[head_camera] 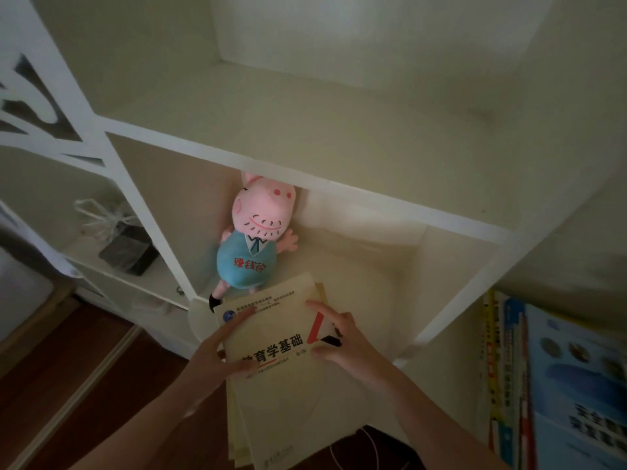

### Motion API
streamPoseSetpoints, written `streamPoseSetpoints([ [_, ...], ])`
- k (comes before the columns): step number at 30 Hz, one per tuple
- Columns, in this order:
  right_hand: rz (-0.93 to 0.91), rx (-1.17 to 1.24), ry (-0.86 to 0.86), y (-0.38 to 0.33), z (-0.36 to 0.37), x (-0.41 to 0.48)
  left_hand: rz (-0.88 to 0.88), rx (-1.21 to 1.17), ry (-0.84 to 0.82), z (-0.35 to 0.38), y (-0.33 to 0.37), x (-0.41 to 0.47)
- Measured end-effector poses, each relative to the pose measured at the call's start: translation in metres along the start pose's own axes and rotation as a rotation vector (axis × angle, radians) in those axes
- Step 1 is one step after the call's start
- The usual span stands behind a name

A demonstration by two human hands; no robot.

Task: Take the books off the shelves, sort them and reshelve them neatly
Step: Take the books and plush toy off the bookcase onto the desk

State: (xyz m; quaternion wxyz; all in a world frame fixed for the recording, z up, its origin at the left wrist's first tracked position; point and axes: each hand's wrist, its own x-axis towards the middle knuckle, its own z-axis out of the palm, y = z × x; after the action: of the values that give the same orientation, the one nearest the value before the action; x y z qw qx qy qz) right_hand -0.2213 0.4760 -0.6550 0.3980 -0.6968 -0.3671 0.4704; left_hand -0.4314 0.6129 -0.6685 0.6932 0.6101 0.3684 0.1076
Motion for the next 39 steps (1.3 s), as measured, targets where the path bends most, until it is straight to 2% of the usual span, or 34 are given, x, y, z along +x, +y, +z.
streamPoseSetpoints([
  [11, -0.126, 0.037, 0.072, -0.019, 0.007, -0.051, 0.054, 0.052, -0.029, 0.009, 0.039, -0.041],
  [15, -0.199, 0.023, 0.077, -0.041, 0.004, -0.095, 0.129, 0.075, -0.028, 0.017, 0.065, -0.074],
  [21, -0.245, 0.138, 0.026, -0.059, -0.010, -0.179, 0.137, 0.079, -0.104, 0.049, 0.095, -0.138],
  [24, -0.261, 0.046, 0.052, -0.057, -0.025, -0.219, 0.085, 0.131, -0.140, 0.080, 0.104, -0.153],
  [27, -0.259, -0.030, 0.151, -0.042, -0.050, -0.250, 0.033, 0.144, -0.164, 0.118, 0.113, -0.160],
  [30, -0.221, -0.044, 0.208, -0.032, -0.087, -0.282, 0.150, 0.287, -0.182, 0.164, 0.121, -0.161],
  [33, -0.175, -0.044, 0.267, -0.024, -0.127, -0.318, 0.284, 0.203, -0.356, 0.215, 0.133, -0.155],
  [36, -0.140, -0.074, 0.378, -0.015, -0.165, -0.352, 0.283, 0.138, -0.443, 0.265, 0.152, -0.140],
  [39, -0.077, -0.042, 0.462, -0.009, -0.198, -0.386, 0.314, 0.206, -0.484, 0.315, 0.167, -0.127],
])
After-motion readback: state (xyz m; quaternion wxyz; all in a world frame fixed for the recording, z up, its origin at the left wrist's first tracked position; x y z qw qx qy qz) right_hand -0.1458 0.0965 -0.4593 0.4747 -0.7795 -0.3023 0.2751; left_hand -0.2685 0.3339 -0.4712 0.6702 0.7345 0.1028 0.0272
